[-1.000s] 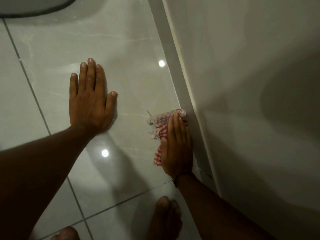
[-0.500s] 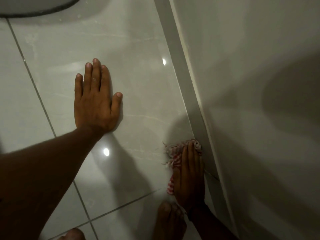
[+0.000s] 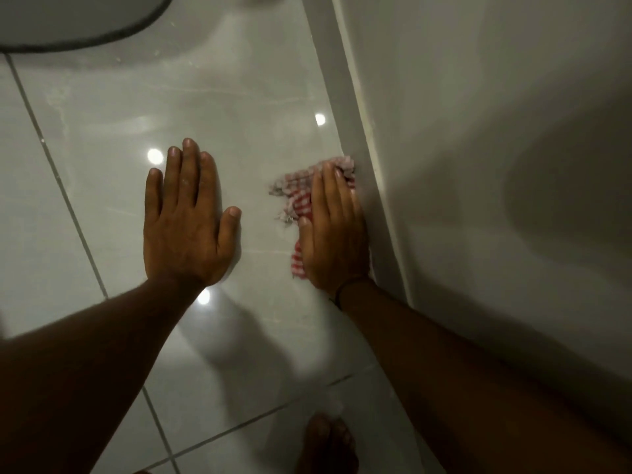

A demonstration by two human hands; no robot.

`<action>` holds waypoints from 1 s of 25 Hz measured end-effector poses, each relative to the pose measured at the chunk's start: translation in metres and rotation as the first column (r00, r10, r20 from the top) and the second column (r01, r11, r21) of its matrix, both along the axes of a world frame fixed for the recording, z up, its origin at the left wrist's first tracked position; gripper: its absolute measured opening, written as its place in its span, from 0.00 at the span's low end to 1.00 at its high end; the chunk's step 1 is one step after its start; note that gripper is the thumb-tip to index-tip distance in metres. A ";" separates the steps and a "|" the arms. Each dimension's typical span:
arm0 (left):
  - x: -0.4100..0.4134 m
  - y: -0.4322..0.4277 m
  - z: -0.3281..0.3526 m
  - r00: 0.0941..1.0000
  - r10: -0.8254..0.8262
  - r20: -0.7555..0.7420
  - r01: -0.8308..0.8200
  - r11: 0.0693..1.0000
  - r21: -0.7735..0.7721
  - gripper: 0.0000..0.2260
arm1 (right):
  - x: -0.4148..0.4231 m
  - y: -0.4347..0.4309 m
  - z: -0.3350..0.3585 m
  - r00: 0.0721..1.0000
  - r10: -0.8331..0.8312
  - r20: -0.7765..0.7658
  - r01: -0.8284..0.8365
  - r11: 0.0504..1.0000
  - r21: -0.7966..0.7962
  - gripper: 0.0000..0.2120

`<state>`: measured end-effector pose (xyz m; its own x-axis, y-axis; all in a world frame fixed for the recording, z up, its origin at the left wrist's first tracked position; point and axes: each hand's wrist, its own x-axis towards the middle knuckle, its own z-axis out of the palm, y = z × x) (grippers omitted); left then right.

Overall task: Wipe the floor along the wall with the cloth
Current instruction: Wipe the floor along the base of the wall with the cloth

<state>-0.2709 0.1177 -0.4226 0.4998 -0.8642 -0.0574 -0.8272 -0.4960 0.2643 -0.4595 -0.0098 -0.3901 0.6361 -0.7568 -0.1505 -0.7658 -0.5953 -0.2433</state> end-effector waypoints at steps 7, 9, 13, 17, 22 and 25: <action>0.000 0.001 -0.001 1.000 -0.015 0.024 0.015 1.000 -0.005 0.37 | 0.085 -0.070 0.000 0.997 0.057 -0.052 -0.059 0.998 -0.032 0.33; 0.001 0.000 -0.003 0.999 -0.010 0.033 0.010 1.000 -0.005 0.37 | 0.102 -0.085 -0.002 0.996 0.062 -0.069 -0.064 0.997 -0.031 0.32; 0.002 0.000 -0.004 0.999 -0.013 0.045 0.013 1.000 -0.011 0.36 | 0.091 -0.080 -0.001 0.997 0.065 -0.051 -0.065 0.998 -0.001 0.32; 0.001 0.000 -0.004 0.999 -0.012 0.040 0.013 1.000 -0.020 0.36 | 0.043 -0.037 0.002 1.000 0.017 -0.008 -0.017 1.000 -0.001 0.32; 0.001 0.000 -0.001 1.000 -0.011 0.011 0.011 1.000 -0.019 0.36 | -0.057 0.038 -0.002 1.000 0.014 0.016 -0.014 1.000 0.012 0.31; 0.001 0.000 0.002 1.000 -0.009 0.002 0.009 1.000 -0.016 0.36 | -0.125 0.089 -0.002 0.996 0.037 -0.075 -0.035 0.999 0.023 0.31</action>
<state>-0.2697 0.1176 -0.4210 0.4925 -0.8693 -0.0427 -0.8319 -0.4846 0.2706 -0.5850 0.0797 -0.3918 0.6491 -0.7295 -0.2158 -0.7606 -0.6180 -0.1987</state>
